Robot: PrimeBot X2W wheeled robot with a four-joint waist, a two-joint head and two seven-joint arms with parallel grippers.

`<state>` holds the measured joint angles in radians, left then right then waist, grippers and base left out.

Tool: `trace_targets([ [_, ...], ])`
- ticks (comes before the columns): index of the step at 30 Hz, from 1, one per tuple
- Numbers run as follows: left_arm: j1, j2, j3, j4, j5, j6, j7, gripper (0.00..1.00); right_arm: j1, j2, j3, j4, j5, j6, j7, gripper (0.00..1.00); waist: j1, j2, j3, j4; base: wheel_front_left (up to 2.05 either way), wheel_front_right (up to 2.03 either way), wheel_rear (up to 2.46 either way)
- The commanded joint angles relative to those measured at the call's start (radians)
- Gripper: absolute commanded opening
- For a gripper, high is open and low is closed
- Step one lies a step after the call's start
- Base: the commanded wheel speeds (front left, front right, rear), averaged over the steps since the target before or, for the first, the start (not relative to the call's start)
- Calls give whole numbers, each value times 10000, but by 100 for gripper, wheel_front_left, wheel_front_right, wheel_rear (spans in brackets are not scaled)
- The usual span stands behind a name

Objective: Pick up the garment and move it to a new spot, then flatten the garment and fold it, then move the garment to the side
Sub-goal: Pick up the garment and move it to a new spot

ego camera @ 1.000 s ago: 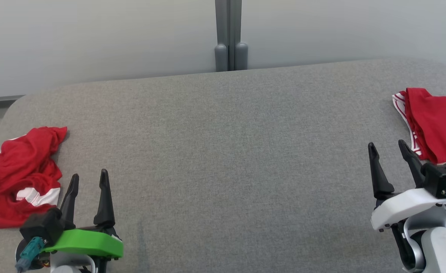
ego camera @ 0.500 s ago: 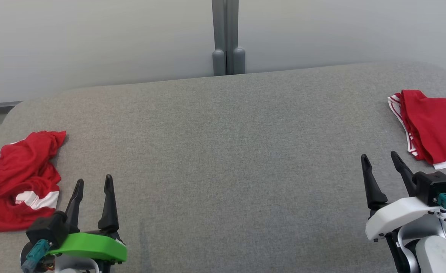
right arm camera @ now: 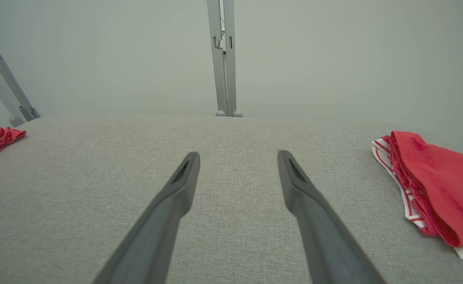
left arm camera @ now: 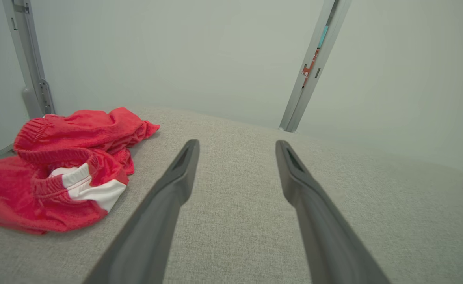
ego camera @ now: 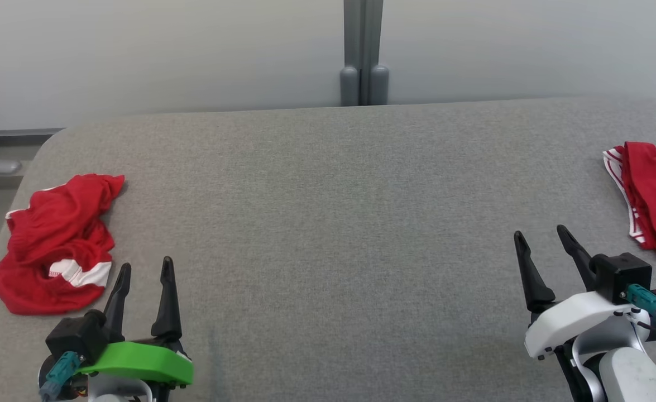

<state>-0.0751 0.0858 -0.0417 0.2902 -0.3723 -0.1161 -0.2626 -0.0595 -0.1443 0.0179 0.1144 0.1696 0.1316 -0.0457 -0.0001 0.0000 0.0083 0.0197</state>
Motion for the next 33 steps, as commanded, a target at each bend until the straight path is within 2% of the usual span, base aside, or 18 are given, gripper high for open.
trace_targets([
  [1,-128,-4,4,-41,62,-47,-25,100,-58,-34,18,-8,-19,-19,-51,100,1,0,11,463,0,0,0],
  [20,156,142,188,-68,172,-51,-26,100,-105,155,197,132,68,-19,-238,100,1,0,-28,3605,0,0,0],
  [28,373,183,283,-156,76,11,-24,100,-294,47,304,156,28,-19,-187,100,1,0,-27,4343,0,0,0],
  [33,412,128,322,-224,91,31,-24,100,-200,111,344,146,38,-19,-165,100,1,0,-6,4419,0,0,0],
])
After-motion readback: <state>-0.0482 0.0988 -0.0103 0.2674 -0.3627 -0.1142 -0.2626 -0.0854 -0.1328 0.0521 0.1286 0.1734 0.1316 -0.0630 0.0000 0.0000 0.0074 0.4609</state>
